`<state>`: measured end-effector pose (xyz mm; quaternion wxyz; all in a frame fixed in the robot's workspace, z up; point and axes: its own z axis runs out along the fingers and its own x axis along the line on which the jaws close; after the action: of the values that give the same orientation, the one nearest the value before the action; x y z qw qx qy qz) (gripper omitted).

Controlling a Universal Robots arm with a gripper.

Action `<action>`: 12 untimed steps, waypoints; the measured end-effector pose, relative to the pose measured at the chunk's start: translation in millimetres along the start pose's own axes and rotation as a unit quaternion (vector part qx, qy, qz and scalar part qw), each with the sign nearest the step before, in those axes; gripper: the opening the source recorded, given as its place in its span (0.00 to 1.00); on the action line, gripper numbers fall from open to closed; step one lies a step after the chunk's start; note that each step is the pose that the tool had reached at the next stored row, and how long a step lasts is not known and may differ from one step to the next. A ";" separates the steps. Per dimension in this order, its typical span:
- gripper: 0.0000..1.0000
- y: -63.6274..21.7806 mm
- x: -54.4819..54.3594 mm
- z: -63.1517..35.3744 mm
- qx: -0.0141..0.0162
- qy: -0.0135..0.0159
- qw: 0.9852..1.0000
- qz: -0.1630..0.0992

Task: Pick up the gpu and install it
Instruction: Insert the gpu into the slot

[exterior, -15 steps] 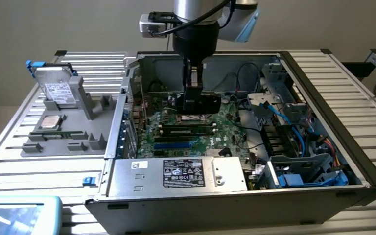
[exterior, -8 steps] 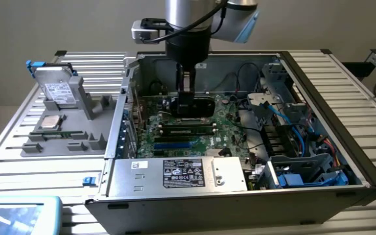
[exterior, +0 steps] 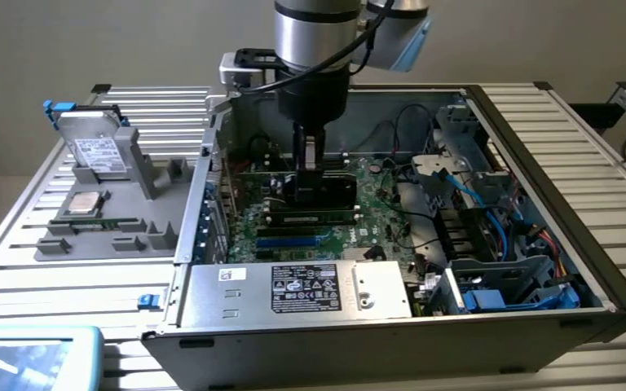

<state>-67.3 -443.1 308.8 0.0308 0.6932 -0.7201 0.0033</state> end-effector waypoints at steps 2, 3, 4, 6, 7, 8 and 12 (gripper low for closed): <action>0.28 -0.3 4.0 3.9 0.000 -0.001 1.000 0.000; 0.28 -0.5 5.3 5.7 0.000 -0.001 1.000 0.000; 0.28 -0.5 6.4 7.6 0.000 -0.002 1.000 0.000; 0.28 -0.6 8.2 11.3 0.000 -0.003 1.000 0.000; 0.28 -0.7 9.0 13.2 0.000 -0.003 1.000 0.000; 0.28 -0.7 9.7 15.0 0.000 -0.003 1.000 0.000; 0.28 -0.4 11.8 22.3 0.000 -0.004 1.000 0.000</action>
<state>-68.3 -456.0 287.1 0.0280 0.6933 -0.7201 0.0005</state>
